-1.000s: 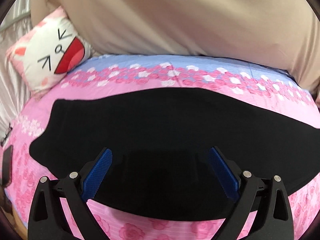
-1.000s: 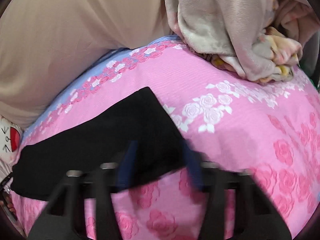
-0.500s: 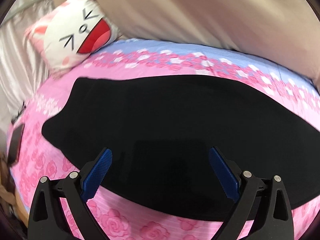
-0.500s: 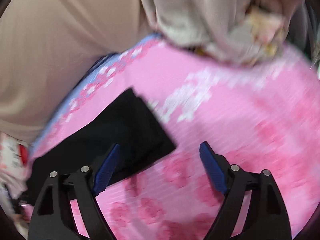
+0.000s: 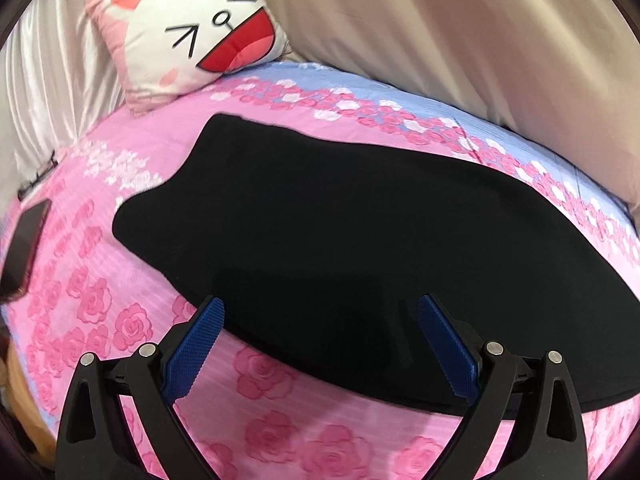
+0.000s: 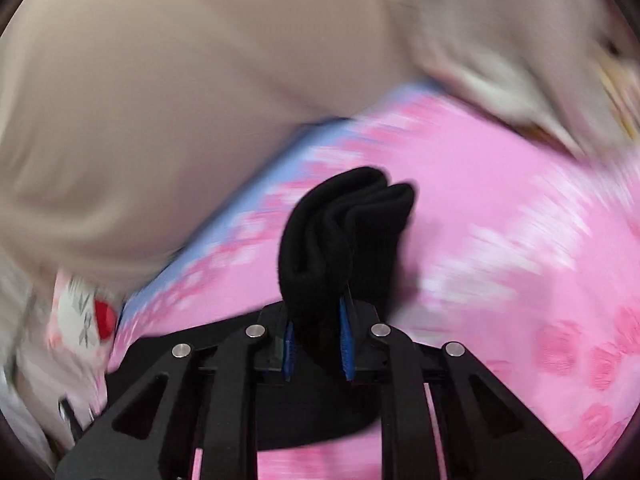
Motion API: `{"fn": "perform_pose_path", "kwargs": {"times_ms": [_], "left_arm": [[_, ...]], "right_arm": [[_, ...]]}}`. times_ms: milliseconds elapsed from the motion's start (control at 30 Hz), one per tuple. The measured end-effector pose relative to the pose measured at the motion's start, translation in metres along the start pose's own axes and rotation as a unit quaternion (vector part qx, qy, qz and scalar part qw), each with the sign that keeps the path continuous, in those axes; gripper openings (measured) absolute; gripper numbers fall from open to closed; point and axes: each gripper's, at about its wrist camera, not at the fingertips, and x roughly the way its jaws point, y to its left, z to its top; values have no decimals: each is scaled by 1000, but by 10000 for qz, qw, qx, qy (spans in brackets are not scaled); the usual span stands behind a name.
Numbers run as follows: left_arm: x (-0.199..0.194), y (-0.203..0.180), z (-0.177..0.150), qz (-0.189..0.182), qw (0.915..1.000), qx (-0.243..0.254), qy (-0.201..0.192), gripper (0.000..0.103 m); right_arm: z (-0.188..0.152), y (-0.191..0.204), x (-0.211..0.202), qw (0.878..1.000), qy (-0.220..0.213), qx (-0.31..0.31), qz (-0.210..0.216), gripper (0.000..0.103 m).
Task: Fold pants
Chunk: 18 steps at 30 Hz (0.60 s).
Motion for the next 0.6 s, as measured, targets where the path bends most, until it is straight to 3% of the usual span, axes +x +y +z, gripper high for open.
{"fn": "perform_pose_path", "kwargs": {"times_ms": [67,167,300,400,467,600], "left_arm": [[8,10,-2,-172,9997,-144,87,96],[13,22,-6,-496,9980,-382,125,96],[8,29,-8,-923,9946,-476,-16,96],[5,37,-10,-1288,9895,-647,-94,96],[4,41,-11,-1468,9862,-755,-128,96],[3,46,-11,-1660,9820,-888,-165,96]], "right_arm": [[-1,66,17,9972,246,-613,339,17],[-26,163,62,9827,829,-1450,802,17],[-95,260,125,9524,1598,-2333,1139,16],[-143,298,169,9338,2031,-2735,1097,16],[-162,306,181,9286,2131,-2884,950,16],[-162,296,184,9371,2178,-2573,901,16]]}}
